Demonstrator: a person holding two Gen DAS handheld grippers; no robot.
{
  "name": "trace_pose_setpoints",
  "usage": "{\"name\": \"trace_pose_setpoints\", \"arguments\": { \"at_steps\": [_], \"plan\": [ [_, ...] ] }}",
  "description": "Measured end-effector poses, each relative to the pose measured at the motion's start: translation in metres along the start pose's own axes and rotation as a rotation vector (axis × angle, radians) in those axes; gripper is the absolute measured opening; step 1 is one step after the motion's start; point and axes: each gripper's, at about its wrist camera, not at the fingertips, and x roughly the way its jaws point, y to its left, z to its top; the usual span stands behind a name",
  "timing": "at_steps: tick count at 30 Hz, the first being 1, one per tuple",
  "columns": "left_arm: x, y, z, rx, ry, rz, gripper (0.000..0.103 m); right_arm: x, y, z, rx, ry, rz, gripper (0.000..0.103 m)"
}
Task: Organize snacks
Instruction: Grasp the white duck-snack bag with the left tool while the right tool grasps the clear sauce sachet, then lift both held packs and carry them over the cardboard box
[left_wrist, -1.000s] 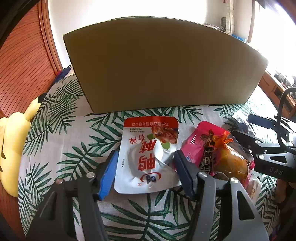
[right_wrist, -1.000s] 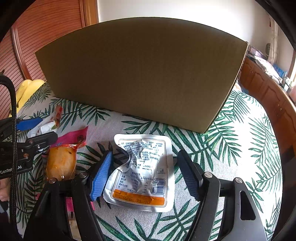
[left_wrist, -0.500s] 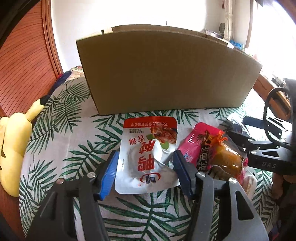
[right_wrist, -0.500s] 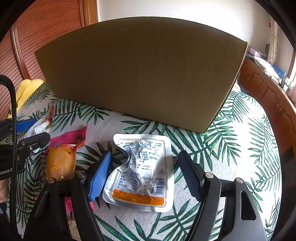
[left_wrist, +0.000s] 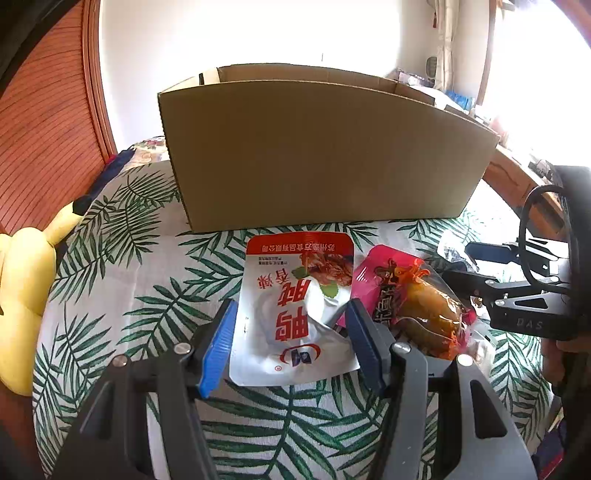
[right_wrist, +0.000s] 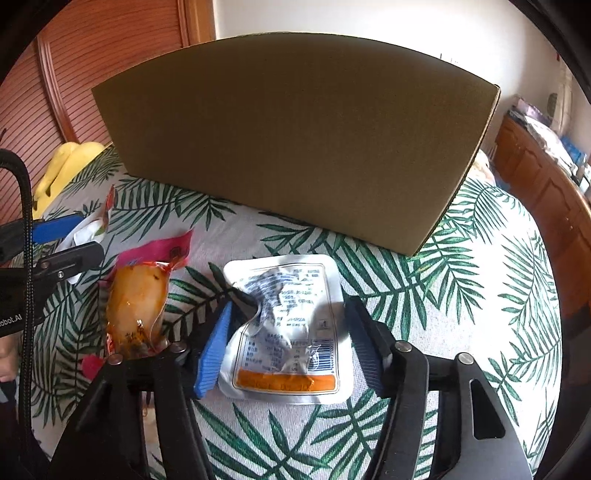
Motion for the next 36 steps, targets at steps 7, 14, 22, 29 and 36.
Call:
{"name": "trace_pose_setpoints", "arguments": {
  "at_steps": [7, 14, 22, 29, 36],
  "plan": [
    [-0.006, 0.003, 0.000, -0.004, -0.015, -0.019, 0.059, -0.009, 0.000, -0.008, 0.012, -0.020, 0.002, 0.055],
    [-0.013, -0.002, 0.002, 0.024, -0.037, -0.017, 0.059, -0.022, -0.008, -0.018, 0.039, -0.047, 0.010, 0.056],
    [-0.021, -0.012, 0.010, 0.046, -0.058, -0.019, 0.059, -0.045, -0.014, -0.019, 0.063, -0.091, 0.016, 0.056],
    [-0.027, -0.021, 0.017, 0.062, -0.078, -0.025, 0.059, -0.064, -0.020, -0.022, 0.087, -0.134, 0.022, 0.056],
    [-0.033, -0.026, 0.026, 0.073, -0.101, -0.031, 0.059, -0.079, -0.026, -0.018, 0.104, -0.173, 0.023, 0.056]
  ]
}}
